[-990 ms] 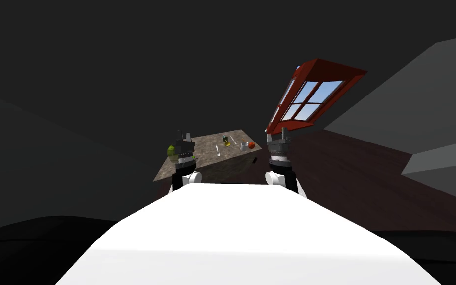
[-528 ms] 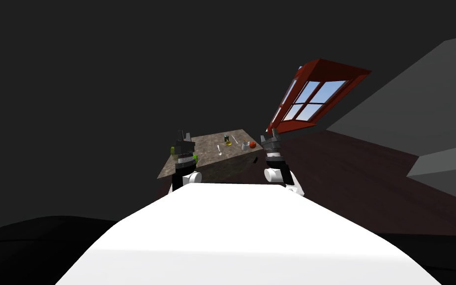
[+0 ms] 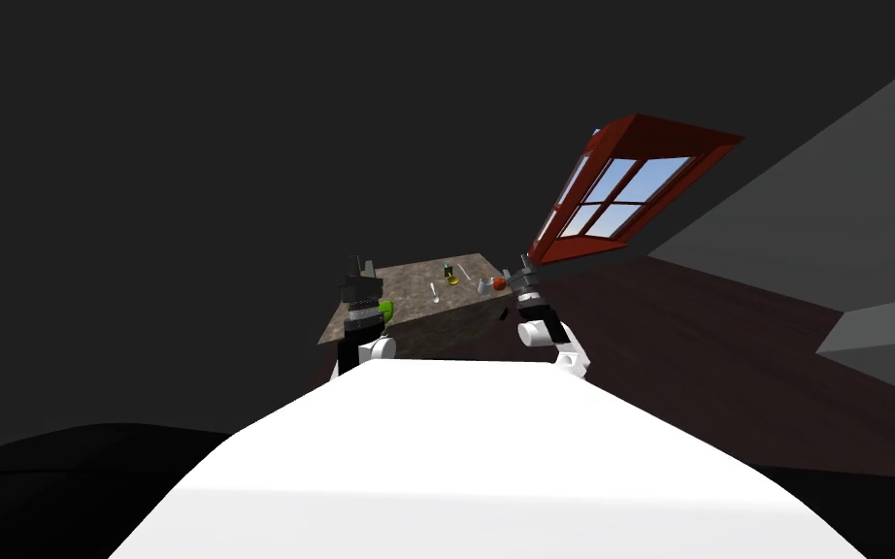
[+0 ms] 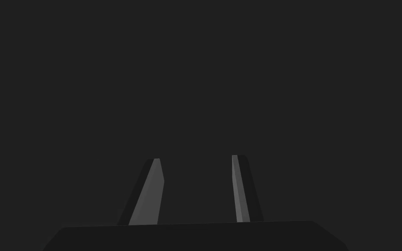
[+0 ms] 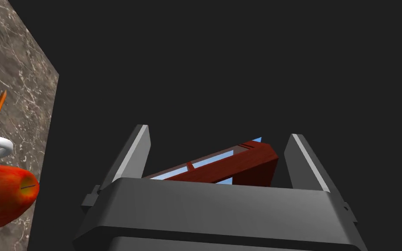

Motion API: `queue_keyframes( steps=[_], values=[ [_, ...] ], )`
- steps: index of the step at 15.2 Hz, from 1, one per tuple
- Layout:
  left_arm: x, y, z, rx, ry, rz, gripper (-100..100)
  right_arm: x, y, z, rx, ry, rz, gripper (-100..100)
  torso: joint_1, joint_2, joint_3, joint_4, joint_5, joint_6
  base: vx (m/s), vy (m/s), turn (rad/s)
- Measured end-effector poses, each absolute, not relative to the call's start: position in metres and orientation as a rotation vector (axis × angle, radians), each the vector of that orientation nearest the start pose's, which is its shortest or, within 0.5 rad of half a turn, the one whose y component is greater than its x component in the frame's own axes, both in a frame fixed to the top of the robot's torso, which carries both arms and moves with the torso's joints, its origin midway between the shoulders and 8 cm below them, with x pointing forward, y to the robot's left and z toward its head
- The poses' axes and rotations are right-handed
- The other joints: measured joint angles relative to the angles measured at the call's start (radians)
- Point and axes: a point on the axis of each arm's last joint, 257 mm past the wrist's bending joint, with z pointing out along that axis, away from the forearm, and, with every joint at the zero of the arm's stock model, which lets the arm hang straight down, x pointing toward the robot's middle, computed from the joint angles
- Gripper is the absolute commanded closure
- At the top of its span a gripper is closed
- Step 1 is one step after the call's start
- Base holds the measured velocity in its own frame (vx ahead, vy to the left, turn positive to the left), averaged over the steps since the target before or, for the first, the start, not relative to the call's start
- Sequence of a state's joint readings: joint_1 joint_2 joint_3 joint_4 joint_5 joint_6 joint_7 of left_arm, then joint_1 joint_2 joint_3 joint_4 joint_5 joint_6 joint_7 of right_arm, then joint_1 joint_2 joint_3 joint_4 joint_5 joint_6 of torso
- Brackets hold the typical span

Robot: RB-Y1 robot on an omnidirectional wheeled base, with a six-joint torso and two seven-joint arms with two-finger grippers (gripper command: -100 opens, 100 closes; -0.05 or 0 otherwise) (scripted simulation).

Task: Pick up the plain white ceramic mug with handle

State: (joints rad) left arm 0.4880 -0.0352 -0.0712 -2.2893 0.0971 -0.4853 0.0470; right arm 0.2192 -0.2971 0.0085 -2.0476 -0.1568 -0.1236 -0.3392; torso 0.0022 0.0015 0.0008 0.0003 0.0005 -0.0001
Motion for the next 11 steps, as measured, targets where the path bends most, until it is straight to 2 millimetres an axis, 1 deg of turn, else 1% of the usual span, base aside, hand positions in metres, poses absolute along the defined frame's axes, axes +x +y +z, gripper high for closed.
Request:
queue_keyframes(
  steps=[2,6,9,11],
  values=[
    [0.347,0.270,0.029,-0.765,0.503,-1.483,0,0.478,-0.267,-0.067,1.060,0.943,1.603,-100,0.000,0.000,0.000,0.000,0.000,0.000,-0.028,0.033,0.042],
    [0.347,0.270,0.029,-0.765,0.503,-1.483,0,0.497,-0.272,-0.088,1.167,0.986,1.608,-100,0.000,0.000,0.000,0.000,0.000,0.000,-0.018,0.025,0.028],
    [0.347,0.270,0.029,-0.765,0.503,-1.483,0,0.512,-0.271,-0.106,1.251,1.010,1.609,-100,0.000,0.000,0.000,0.000,0.000,0.000,-0.022,0.027,0.037],
    [0.347,0.270,0.029,-0.765,0.503,-1.483,0,0.519,-0.273,-0.114,1.291,1.023,1.600,-100,-0.001,-0.001,0.000,0.000,0.000,0.000,-0.014,0.019,0.020]
  ],
)
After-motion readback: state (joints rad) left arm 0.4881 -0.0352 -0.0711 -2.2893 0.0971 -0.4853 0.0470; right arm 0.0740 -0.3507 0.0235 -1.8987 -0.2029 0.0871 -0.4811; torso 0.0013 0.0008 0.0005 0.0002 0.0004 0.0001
